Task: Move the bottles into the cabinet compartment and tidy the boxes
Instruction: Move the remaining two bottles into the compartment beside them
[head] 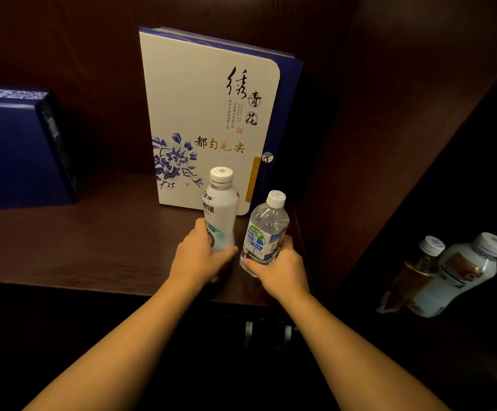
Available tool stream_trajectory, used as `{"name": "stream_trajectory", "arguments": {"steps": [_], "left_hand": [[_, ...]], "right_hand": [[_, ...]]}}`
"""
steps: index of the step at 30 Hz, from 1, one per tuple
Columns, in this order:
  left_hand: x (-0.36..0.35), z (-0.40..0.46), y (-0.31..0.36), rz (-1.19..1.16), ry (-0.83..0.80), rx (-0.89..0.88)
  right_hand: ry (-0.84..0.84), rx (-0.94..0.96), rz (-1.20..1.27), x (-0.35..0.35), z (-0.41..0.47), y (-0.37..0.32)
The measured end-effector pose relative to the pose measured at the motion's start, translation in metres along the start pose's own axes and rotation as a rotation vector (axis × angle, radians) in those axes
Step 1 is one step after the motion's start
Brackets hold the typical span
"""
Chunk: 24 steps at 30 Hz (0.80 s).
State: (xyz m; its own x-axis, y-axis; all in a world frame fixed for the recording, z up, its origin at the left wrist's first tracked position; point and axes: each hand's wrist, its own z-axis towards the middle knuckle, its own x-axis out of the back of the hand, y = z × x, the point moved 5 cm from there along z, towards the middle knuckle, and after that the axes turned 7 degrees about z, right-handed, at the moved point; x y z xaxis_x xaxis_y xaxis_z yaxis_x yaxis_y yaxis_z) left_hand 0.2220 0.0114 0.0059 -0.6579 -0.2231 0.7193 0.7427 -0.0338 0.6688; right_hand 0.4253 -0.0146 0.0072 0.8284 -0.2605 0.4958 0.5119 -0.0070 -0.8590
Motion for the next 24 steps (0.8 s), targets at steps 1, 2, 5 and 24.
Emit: {"name": "stream_trajectory", "arguments": {"steps": [1, 2, 5, 24], "left_hand": [[0.002, -0.009, 0.001, -0.004, 0.003, 0.010], [0.005, -0.018, 0.003, -0.012, 0.006, 0.021], [0.012, -0.049, 0.011, -0.019, 0.014, 0.051], [-0.029, -0.273, 0.162, -0.065, 0.077, 0.058]], "right_hand": [[-0.012, 0.008, 0.001, 0.003, -0.006, 0.002], [-0.025, 0.016, 0.003, 0.007, -0.012, 0.003], [-0.081, 0.041, 0.003, 0.021, -0.033, 0.008], [-0.246, 0.171, 0.040, 0.231, -0.173, 0.077]]}}
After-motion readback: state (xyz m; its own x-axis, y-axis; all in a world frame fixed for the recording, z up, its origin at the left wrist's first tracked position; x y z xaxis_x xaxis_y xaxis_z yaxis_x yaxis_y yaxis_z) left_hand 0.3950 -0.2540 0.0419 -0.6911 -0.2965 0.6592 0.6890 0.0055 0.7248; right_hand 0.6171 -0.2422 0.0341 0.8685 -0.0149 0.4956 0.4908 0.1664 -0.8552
